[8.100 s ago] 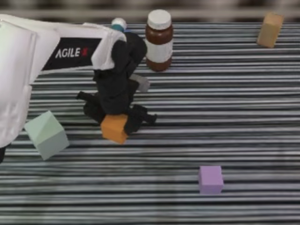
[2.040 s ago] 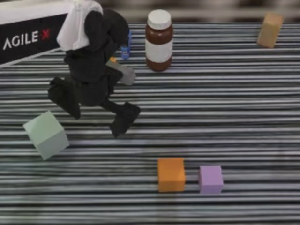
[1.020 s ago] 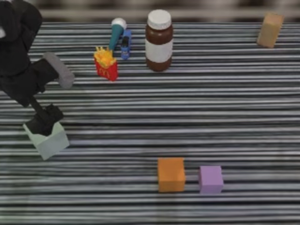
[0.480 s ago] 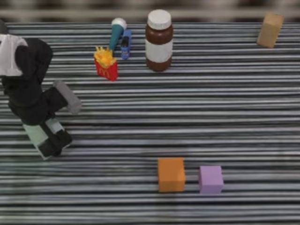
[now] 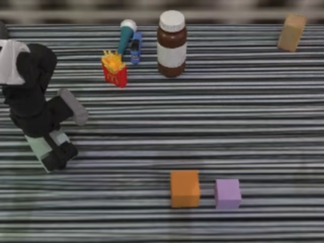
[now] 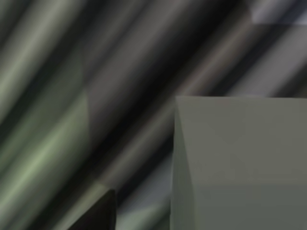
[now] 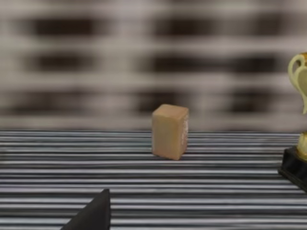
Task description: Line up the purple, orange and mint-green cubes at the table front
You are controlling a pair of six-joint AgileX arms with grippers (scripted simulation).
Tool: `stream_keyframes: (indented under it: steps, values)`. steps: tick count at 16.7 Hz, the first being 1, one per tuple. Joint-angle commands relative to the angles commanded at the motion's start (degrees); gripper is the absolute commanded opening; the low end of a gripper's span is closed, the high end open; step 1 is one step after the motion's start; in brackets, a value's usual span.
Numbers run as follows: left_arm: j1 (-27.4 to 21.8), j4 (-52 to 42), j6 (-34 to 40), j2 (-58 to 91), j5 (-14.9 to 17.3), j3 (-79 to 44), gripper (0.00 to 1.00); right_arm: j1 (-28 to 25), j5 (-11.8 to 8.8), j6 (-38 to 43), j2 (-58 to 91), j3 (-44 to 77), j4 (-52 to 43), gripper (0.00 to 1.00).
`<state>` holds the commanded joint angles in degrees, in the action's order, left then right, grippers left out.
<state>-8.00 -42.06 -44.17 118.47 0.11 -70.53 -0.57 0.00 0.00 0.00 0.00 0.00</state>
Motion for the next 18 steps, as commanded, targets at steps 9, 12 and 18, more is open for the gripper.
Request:
stream_keyframes:
  steps: [9,12,18]
  values:
    - [0.00,0.00,0.00,0.00,0.00,0.00,0.10,0.00,0.00,0.00,0.00,0.00,0.00,1.00]
    - [0.00,0.00,0.00,0.00,0.00,0.00,0.00,0.00,0.00,0.00,0.00,0.00,0.00,1.00]
    - [0.00,0.00,0.00,0.00,0.00,0.00,0.00,0.00,0.00,0.00,0.00,0.00,0.00,1.00]
